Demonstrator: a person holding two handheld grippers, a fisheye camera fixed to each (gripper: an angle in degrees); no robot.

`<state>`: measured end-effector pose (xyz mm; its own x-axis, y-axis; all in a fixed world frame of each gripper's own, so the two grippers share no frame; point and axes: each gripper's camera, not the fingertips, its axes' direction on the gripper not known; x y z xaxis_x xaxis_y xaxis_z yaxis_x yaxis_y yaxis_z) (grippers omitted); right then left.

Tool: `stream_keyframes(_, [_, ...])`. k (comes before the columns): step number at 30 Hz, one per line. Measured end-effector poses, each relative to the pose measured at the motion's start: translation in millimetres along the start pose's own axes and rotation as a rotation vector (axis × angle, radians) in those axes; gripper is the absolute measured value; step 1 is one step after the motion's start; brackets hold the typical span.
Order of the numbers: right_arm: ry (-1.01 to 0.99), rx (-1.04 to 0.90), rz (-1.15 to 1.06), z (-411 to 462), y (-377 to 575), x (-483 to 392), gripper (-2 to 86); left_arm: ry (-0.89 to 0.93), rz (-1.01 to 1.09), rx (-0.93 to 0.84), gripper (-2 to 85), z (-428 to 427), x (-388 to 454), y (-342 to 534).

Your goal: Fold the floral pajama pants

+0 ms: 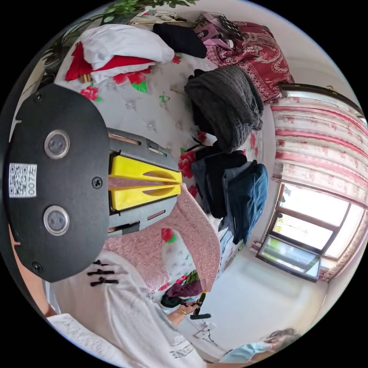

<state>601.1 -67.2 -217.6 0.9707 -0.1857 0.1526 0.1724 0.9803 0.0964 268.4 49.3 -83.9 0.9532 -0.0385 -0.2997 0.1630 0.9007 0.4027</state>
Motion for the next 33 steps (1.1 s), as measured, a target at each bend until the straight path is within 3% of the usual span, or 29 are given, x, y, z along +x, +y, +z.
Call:
stream_keyframes(3, [0.083, -0.038, 0.081, -27.6, 84.2, 12.8, 0.5, -0.015, -0.033, -0.096, -1.0, -12.8, 21.9, 65.3])
stream_keyframes(7, [0.147, -0.342, 0.406, -0.4, 208.7, 65.3, 2.9, -0.045, -0.132, -0.361, -1.0, 40.9, 32.2, 154.8])
stream_keyframes(10, [0.168, -0.329, 0.487, -6.2, 252.1, 71.8, 4.9, -0.060, -0.213, -0.520, -1.0, 83.7, 32.0, 205.2])
stream_keyframes(15, [0.108, -0.257, 0.402, 3.9, 239.6, 58.6, 8.0, -0.060, -0.285, -0.499, -1.0, 91.8, 24.2, 212.3])
stream_keyframes(20, [0.078, -0.407, 0.177, 78.7, 210.9, 23.9, 9.2, -0.087, -0.222, -0.514, -1.0, 87.5, 38.9, 202.2])
stream_keyframes(24, [0.204, -0.597, 0.089, 143.6, 210.8, 14.3, 7.1, -0.110, -0.214, -0.473, -1.0, 68.9, 53.4, 192.1])
stream_keyframes(29, [0.313, -0.463, 0.120, 98.5, 192.3, 45.4, 1.4, -0.137, -0.187, -0.421, -1.0, 49.0, 69.9, 184.0])
stream_keyframes(33, [0.317, -0.339, 0.306, 32.4, 199.7, 121.3, 0.5, -0.152, -0.191, -0.436, -1.0, 55.1, 76.3, 194.5])
